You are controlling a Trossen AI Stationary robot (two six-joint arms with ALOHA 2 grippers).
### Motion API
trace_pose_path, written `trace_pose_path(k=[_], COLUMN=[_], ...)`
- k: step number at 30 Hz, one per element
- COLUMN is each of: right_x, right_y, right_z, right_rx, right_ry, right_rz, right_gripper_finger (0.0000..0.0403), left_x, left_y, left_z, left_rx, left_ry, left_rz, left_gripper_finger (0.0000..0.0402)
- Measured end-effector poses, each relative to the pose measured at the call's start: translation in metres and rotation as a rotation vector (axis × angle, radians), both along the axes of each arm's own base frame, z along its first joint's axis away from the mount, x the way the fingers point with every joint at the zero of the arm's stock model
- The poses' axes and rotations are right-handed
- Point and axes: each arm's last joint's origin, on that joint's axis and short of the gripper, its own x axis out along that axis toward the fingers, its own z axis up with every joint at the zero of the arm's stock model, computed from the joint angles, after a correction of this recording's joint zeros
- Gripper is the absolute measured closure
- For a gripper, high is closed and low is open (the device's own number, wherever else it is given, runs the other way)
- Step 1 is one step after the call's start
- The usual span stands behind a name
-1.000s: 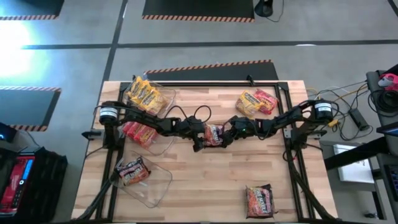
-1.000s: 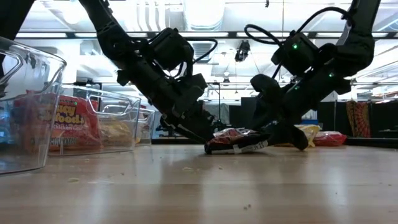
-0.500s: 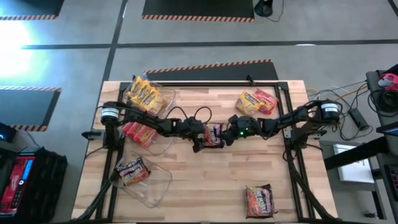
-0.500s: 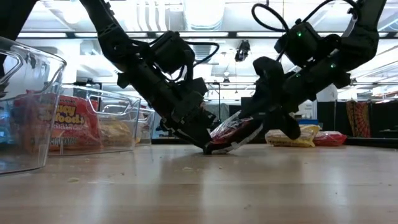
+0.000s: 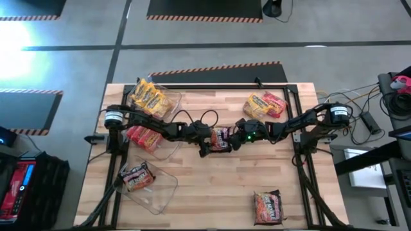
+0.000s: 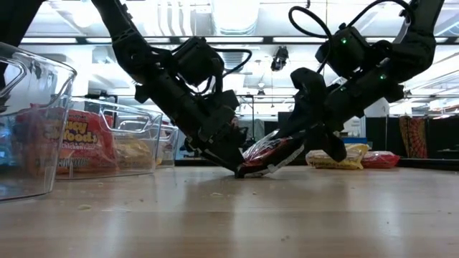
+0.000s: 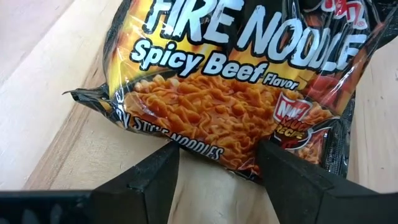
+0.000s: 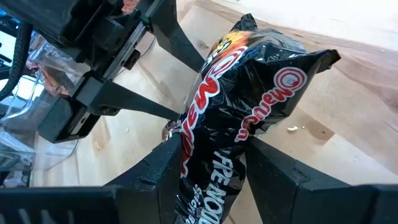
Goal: Sort Maruchan noodles
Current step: Put the black noodles pack into the bottom transparent bin
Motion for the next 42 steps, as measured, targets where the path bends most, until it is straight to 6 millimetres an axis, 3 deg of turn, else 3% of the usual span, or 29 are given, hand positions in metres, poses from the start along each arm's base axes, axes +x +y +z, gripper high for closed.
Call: trace_pose_path(k=[13,22,26,42], right_x=[-0.001,-0.001,-0.001,0.008], right_y=[0.000,-0.001,-0.001,-0.001], right_z=[-0.001,-0.001,-0.001,0.011], right_rx=[-0.041,-0.088,-0.113,-0.469], right_ry=[0.007,0.014,0.014,0.048], right_rz=[0.027,0.040,0.057,0.340], right_gripper_finger=[0.0275,0.0276,0.0277,0.0301], left_x=[-0.003,-0.008,-0.018,-0.036], left_y=[0.000,0.000,-0.002,-0.004], left_z=[0.022,0.060,0.070,0.118], left_rx=[0.008,0.017,0.015,0.088], left_ry=[-0.046,-0.140,-0.090,-0.186], left_rz=[0.008,-0.006,-0.034,-0.085], left_gripper_finger=[0.0200,0.0200,0.0200,0.0200])
